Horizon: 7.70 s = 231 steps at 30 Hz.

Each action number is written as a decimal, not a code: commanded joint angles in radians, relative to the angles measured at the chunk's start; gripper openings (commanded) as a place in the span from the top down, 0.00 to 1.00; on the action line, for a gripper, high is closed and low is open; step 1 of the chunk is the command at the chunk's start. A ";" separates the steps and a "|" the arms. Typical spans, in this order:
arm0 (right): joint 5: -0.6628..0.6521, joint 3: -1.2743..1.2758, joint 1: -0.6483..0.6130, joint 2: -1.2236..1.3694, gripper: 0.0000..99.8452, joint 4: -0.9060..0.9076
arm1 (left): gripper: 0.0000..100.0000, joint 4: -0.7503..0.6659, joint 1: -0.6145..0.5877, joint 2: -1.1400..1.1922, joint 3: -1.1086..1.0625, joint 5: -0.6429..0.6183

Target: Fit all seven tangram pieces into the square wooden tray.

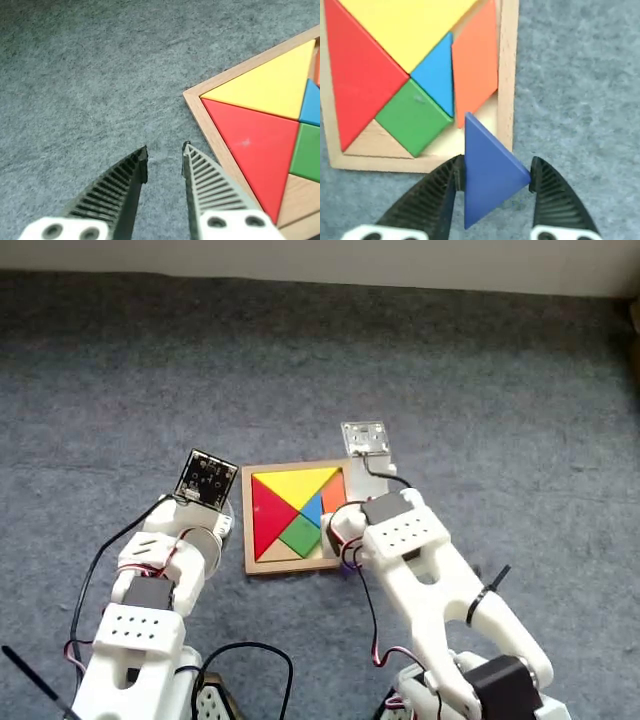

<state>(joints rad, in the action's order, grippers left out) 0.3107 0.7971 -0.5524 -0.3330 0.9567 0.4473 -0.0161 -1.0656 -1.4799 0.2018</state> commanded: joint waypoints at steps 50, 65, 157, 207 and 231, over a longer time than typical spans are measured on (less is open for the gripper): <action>0.003 0.120 0.107 -0.114 0.99 -0.153 | 0.87 -0.014 0.007 -0.016 0.007 -0.005; -0.002 0.122 -0.028 0.097 0.99 -0.275 | 0.87 -0.018 0.030 -0.016 0.007 -0.003; -0.009 1.001 0.228 -1.504 0.99 -0.696 | 0.98 0.238 -0.016 -0.751 -0.216 -0.005; -0.313 1.001 0.369 -1.504 0.99 0.295 | 0.98 0.872 -0.211 -0.748 -0.216 -0.006; -0.313 1.001 0.369 -1.504 0.99 0.295 | 0.98 0.875 -0.211 -0.750 -0.216 -0.006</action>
<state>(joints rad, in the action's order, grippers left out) 0.0100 1.6763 -0.1964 -1.8197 1.2482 1.3157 -0.2094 -1.8036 -1.6763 0.2018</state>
